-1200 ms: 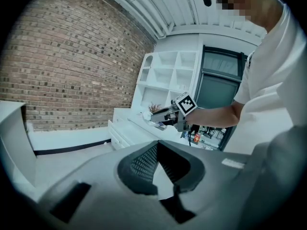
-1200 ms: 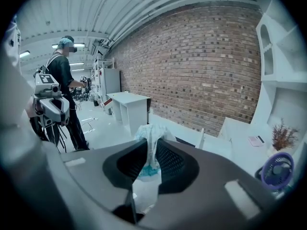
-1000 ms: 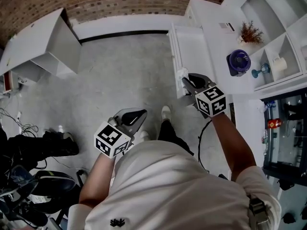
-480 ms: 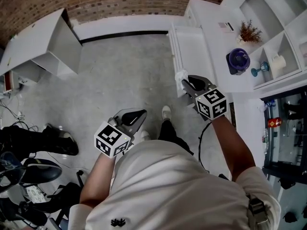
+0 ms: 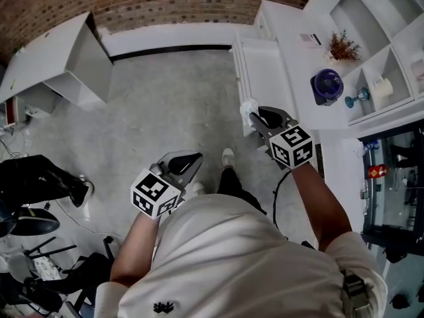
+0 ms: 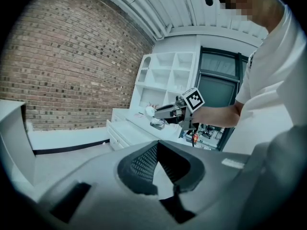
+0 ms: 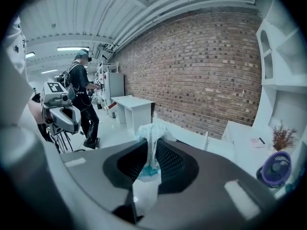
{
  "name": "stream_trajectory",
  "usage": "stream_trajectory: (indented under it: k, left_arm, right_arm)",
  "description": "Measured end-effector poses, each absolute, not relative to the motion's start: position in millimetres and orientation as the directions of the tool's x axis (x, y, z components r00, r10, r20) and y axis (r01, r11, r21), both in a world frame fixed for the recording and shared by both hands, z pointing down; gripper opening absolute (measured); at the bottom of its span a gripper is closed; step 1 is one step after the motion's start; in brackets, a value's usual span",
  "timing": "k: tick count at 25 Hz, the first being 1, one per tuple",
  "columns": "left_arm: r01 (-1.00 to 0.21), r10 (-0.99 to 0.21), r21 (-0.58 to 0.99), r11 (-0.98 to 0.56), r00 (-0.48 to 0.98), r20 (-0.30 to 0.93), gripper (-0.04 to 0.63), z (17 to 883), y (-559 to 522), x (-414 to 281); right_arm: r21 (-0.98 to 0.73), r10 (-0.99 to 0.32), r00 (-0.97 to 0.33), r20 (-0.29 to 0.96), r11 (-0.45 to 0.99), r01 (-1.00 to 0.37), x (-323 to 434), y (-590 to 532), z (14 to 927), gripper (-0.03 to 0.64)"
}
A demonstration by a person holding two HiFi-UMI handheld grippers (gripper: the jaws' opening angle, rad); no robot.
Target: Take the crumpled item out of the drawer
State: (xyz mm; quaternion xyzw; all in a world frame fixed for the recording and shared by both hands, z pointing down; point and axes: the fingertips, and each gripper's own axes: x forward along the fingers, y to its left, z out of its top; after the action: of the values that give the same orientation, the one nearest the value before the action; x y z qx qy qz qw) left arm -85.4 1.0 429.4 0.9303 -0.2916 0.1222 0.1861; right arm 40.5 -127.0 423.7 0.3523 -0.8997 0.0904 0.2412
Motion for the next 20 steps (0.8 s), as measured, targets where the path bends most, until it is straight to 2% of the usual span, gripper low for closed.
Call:
stream_trajectory:
  k: [20]
  left_arm:
    - [-0.577, -0.48, 0.274, -0.769, 0.805, 0.349, 0.006, 427.7, -1.8, -74.5]
  right_arm:
    - [-0.005, -0.579, -0.656, 0.484, 0.748, -0.664, 46.3, -121.7, 414.7, 0.071]
